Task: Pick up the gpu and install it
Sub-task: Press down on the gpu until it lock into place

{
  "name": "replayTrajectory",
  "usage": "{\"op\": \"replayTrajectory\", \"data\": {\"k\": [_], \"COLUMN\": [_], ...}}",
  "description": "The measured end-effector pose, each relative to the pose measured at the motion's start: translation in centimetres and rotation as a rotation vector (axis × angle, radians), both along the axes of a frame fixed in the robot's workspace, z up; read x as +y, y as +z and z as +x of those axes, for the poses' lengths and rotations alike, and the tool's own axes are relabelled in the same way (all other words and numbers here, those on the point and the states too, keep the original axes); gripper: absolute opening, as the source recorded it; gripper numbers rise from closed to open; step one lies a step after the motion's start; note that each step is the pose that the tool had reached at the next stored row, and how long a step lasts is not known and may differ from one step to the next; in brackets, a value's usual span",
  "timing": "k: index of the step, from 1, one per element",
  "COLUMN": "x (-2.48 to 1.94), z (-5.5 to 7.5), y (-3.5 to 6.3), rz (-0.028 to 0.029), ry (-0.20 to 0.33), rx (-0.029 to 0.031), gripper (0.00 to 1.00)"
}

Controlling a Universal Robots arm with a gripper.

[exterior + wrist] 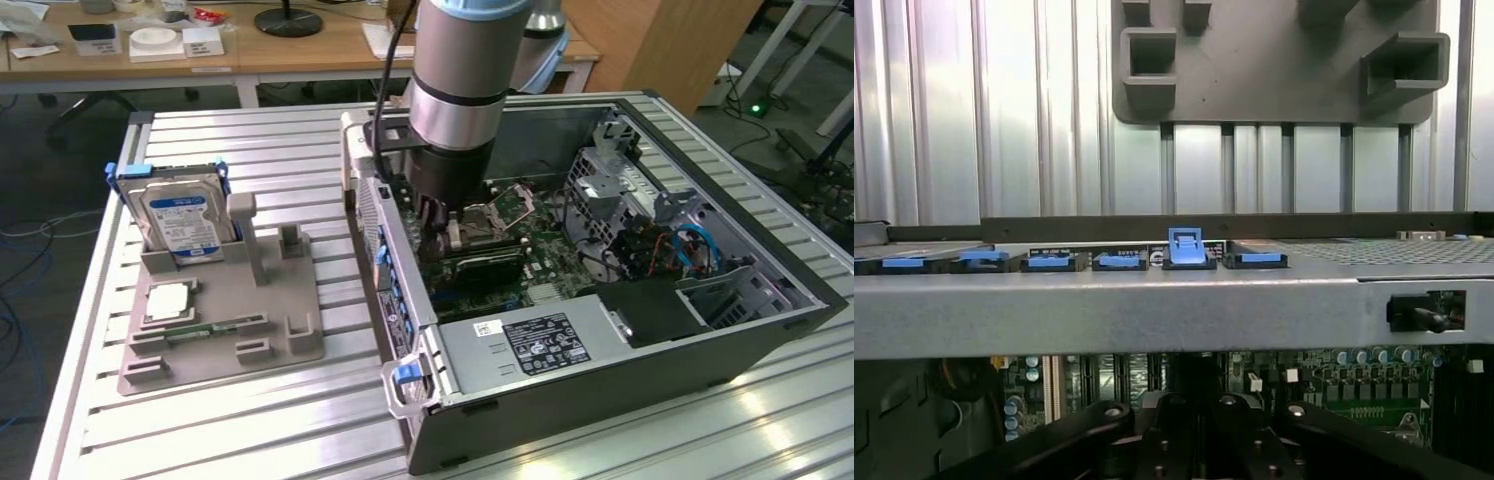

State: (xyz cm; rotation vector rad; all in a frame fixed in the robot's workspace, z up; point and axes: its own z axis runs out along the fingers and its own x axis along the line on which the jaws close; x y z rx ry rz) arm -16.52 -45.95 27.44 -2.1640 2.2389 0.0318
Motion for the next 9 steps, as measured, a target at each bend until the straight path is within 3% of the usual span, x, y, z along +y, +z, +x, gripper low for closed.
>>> {"op": "replayTrajectory", "data": {"k": [9], "x": [0.11], "z": [0.16], "y": [-0.45], "rz": [0.0003], "ry": [0.016], "rx": [0.0004], "gripper": [0.1]}}
